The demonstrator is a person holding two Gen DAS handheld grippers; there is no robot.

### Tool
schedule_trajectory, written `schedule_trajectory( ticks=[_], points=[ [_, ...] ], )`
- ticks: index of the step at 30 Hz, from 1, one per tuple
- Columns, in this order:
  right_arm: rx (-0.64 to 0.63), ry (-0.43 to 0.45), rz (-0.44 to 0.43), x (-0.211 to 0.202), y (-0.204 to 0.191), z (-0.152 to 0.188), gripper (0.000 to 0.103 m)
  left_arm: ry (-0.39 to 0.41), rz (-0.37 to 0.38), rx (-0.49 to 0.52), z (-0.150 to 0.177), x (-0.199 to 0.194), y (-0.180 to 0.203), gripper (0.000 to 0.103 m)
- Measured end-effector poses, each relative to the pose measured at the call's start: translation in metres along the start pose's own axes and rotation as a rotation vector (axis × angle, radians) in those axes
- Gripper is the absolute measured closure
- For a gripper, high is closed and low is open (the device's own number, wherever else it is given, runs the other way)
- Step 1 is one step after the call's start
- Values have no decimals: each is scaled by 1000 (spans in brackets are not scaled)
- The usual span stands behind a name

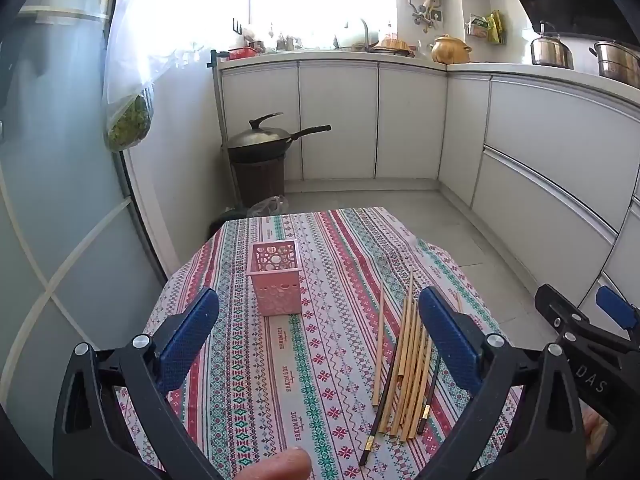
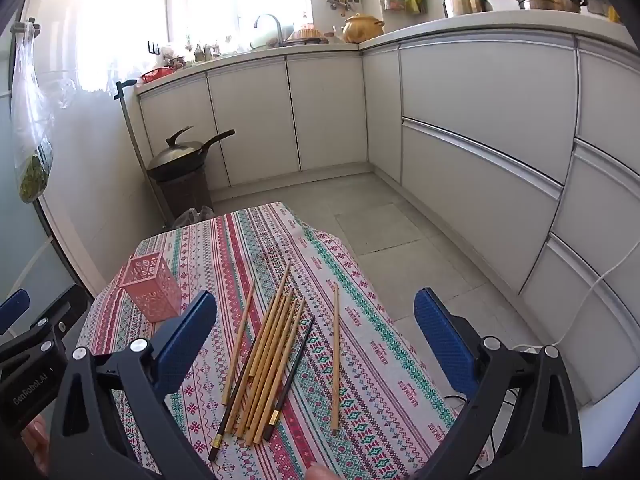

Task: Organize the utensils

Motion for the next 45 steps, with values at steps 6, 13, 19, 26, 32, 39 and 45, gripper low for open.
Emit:
schedule_trajectory(
  ticks=[6,13,19,26,32,39,45],
  points=[
    [4,-3,-1,3,0,-2,7,-4,0,-3,0,0,0,7],
    [6,-4,-3,-1,1,-2,7,-5,-3,0,2,-2,-2,7],
    [6,-6,2,1,-1,1,7,-5,-7,6,4,-6,0,7],
    [6,-7,2,0,-1,0,7,-13,-8,0,6,3,1,7],
    [7,-8,1,1,0,0,7,-14,-5,-2,5,3,0,7],
    [11,-12,1,1,-1,1,7,-17,-5,-4,6,4,-1,7],
    [12,-12,0,1,0,1,7,-16,-5,-5,6,4,-1,7]
  ],
)
Point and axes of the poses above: each gripper's, at about its wrist camera, not at the fingertips, and x roughly the way its jaws point, y to its right, z to its underside, the point moved 1 cm from there along x, roughly the way its jaws point, and after that the axes turned 12 degrees about y, right-handed, at the moved point
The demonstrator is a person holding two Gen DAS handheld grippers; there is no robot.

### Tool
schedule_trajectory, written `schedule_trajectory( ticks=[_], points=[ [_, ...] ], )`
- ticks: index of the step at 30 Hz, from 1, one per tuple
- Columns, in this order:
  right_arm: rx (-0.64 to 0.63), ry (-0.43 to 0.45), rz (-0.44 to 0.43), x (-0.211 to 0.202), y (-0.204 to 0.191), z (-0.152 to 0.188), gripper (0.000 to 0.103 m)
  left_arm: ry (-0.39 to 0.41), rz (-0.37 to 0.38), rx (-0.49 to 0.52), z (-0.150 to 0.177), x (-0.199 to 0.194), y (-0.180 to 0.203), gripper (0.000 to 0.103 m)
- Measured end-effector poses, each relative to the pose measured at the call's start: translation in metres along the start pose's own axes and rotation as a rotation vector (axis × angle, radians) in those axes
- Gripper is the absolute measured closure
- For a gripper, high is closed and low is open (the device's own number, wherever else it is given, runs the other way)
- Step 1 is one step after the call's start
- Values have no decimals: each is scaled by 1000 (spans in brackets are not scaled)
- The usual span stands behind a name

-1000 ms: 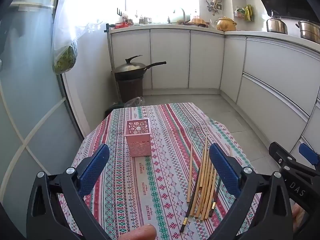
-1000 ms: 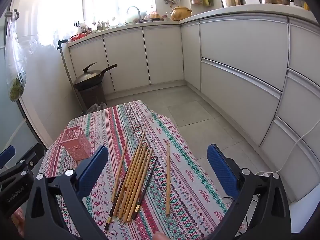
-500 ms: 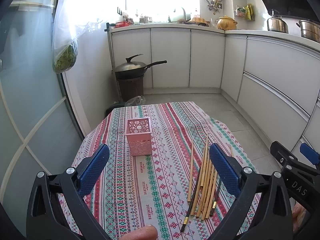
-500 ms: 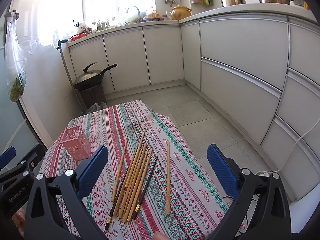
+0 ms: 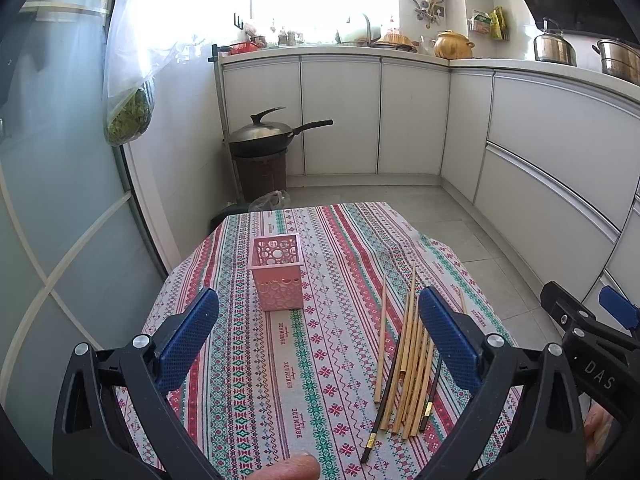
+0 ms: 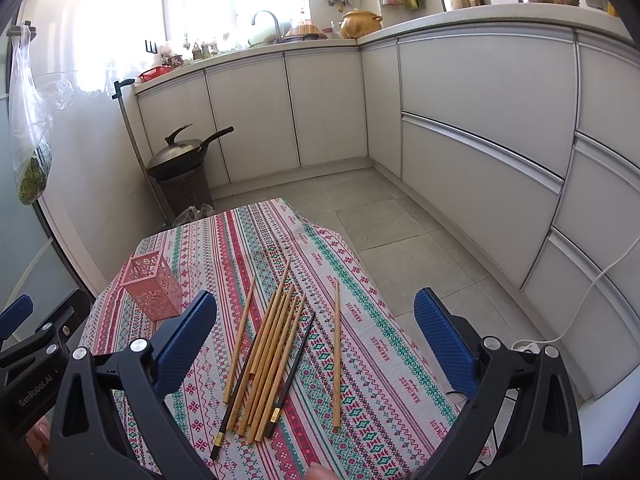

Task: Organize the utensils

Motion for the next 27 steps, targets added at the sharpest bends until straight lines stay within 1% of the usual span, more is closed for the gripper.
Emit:
schedule_trajectory(
  ticks=[27],
  points=[
    [3,-3,0,1,1,1,7,-4,-2,0,2,1,0,7]
  ],
)
Point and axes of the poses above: each gripper's, at about its wrist camera, not at the fingertips, and x roughly the way its jaws point, y to its right, z to its underside, the point moved 1 cm from there along x, roughly the way its jaws point, and after that the axes turned 12 degrees about y, right-handed, at the moved point
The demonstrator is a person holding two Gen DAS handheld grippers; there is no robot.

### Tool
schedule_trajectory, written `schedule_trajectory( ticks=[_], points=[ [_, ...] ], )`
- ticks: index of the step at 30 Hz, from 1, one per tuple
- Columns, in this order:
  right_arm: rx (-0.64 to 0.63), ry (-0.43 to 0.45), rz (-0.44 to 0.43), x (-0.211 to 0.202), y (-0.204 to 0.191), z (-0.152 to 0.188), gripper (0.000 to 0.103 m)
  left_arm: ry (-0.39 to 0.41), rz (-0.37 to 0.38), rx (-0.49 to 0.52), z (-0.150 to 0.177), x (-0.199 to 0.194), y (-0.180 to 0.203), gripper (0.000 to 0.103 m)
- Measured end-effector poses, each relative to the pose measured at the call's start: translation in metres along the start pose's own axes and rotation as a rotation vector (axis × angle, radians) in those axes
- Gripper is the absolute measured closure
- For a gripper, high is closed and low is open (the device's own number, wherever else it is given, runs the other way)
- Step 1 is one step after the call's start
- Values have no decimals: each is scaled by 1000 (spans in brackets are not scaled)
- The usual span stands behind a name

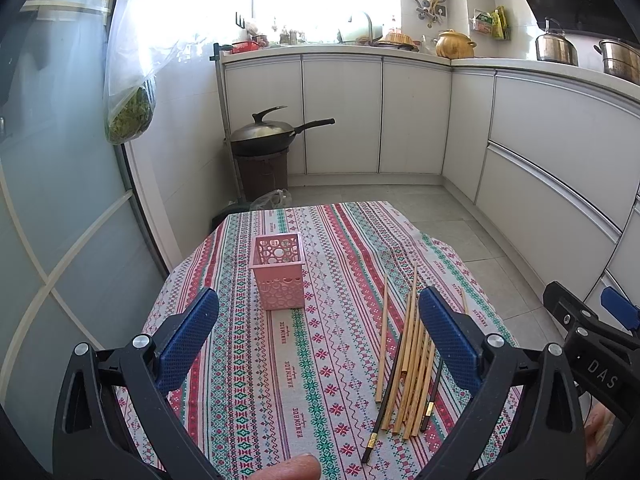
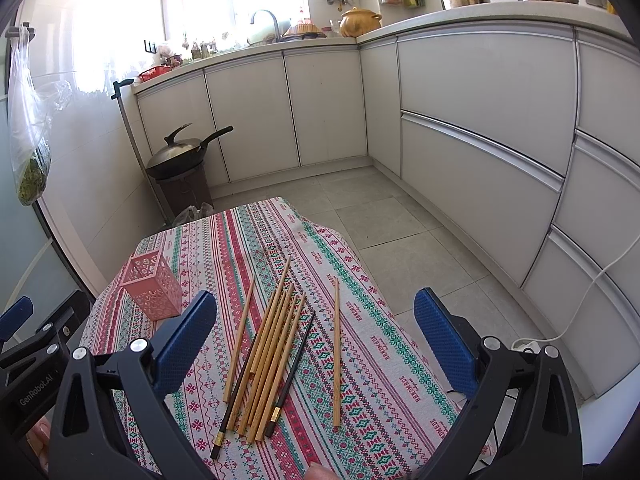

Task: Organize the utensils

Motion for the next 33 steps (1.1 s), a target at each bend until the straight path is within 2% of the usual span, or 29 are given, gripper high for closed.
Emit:
schedule_trajectory(
  ticks=[27,31,33],
  points=[
    [7,-9,4,2,1,2,7,-21,-8,4,1,3,0,7],
    [24,-10,19,3,5,0,7,-39,-11,-1,3,7,-1,7],
    [72,-39,29,5,11,-3,7,-72,-17,-9,5,13,-2,7]
  ],
)
Point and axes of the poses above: each gripper's, at about its wrist camera, not at the fingertips, and x roughly the way its jaws point, y to its right, z to its underside, the point moved 1 cm from there along x, roughly the way its jaws point, and after that the axes turned 12 degrees about y, right-handed, at the moved point
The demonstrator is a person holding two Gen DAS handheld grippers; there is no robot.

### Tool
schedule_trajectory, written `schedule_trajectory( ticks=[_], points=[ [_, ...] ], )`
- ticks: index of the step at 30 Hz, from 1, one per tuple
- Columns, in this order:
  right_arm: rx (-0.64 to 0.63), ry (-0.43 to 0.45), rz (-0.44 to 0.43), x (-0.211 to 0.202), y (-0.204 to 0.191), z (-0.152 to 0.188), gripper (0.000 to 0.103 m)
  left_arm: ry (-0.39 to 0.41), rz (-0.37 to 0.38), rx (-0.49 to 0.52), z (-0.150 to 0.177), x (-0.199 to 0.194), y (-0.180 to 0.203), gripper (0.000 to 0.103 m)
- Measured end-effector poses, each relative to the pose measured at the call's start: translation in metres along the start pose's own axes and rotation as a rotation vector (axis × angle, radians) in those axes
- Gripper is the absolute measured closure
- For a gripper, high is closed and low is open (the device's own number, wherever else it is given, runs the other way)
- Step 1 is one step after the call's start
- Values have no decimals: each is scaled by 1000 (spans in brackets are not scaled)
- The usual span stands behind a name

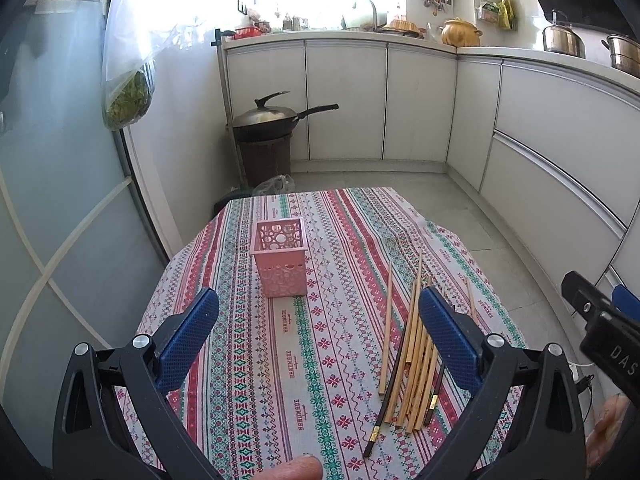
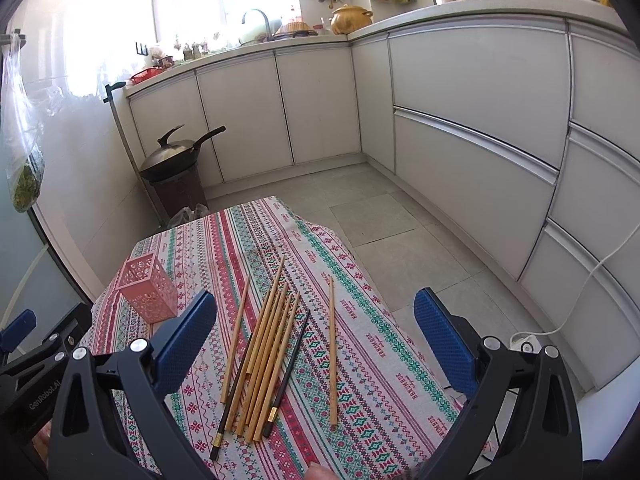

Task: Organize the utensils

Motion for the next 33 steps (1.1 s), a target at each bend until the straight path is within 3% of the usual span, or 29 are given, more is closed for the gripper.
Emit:
schedule_trajectory(
  ticks=[5,11,16,20,27,31,33],
  points=[
    [227,-110,-5,22,26,-29,7,-210,21,-17,13,41,5,7],
    [564,-303,-154,84,53,-67,7,-444,102,-51,33,104,30,7],
    [687,-412,-159,141,78,-47,7,-543,140,21,31,166,66,13],
    [883,-609,-191,182,98,-7,7,-632,173,43,30,224,91,18],
    [766,-607,-143,214,103,-12,7,-770,151,67,53,311,105,38],
    [673,-607,-78,233,104,-5,7,-760,137,80,57,328,104,46],
    [620,-594,-48,240,104,-3,7,-747,147,100,56,330,105,59]
  ],
)
Point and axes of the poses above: each gripper's, at about its wrist camera, not at the fingertips, and x roughly the way its jaws point, y to its right, z to its underside, the point moved 1 cm from there along x, roughly the way its jaws point, and after that the axes turned 12 degrees about y, right-handed, at the moved point
